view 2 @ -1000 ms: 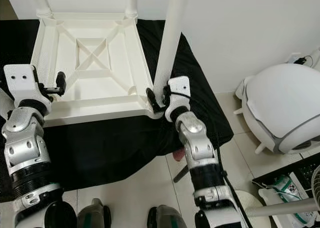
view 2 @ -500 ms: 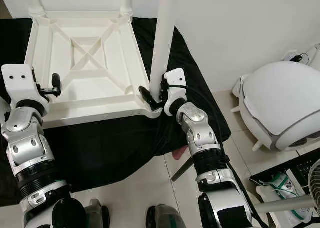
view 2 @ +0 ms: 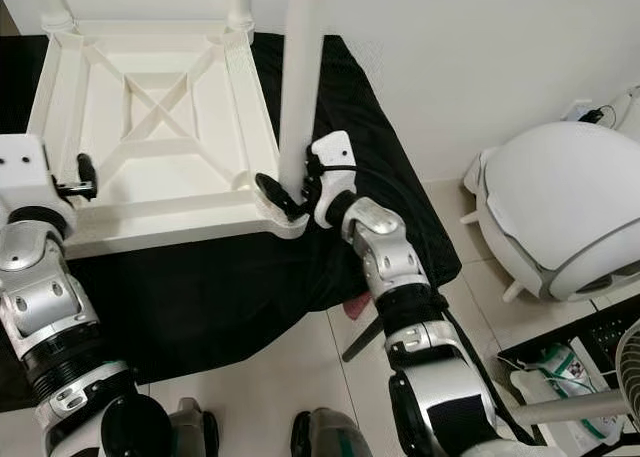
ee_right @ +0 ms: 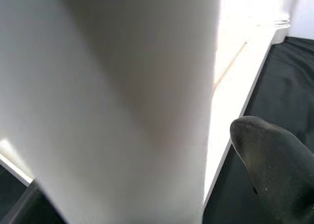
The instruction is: Building children table
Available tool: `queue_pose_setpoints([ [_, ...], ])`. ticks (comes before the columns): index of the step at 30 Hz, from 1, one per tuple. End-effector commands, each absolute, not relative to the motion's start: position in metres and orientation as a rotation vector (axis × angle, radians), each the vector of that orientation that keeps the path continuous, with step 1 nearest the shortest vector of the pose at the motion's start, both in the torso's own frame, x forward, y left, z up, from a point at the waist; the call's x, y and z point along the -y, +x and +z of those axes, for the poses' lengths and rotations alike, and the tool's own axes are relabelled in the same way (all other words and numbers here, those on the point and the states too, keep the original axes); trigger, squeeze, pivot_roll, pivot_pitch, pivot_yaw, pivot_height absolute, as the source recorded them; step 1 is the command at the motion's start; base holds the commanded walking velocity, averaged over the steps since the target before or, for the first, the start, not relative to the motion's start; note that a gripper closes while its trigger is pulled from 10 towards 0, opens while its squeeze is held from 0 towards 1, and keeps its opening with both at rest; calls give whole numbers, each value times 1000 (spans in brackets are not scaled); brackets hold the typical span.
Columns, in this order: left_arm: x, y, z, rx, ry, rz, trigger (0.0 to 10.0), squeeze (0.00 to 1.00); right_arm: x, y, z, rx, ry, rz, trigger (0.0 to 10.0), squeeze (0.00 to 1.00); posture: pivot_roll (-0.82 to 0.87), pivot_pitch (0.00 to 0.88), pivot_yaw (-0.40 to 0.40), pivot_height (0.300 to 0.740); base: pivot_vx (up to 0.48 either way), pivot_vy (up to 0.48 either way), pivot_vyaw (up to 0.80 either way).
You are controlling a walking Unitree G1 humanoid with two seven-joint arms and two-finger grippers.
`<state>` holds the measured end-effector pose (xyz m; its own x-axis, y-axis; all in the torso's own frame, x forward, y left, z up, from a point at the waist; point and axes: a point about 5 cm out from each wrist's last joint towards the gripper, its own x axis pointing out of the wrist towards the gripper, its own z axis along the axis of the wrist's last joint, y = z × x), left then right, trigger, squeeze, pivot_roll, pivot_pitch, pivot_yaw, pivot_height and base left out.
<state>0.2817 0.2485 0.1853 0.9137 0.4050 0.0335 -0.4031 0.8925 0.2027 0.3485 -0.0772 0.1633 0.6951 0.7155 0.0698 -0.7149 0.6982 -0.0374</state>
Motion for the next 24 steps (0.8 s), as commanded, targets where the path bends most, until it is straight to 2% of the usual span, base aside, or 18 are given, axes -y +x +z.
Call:
queue_pose_setpoints([
  [1, -268, 252, 199, 111, 154, 1299, 10000, 0, 69, 350, 167, 88, -12, 830, 10000, 0, 66, 42, -86, 740, 0, 0, 0],
  [24, -276, 240, 197, 104, 170, 1360, 10000, 0, 37, 335, 155, 67, -26, 1087, 10000, 0, 74, 43, -95, 740, 0, 0, 0],
])
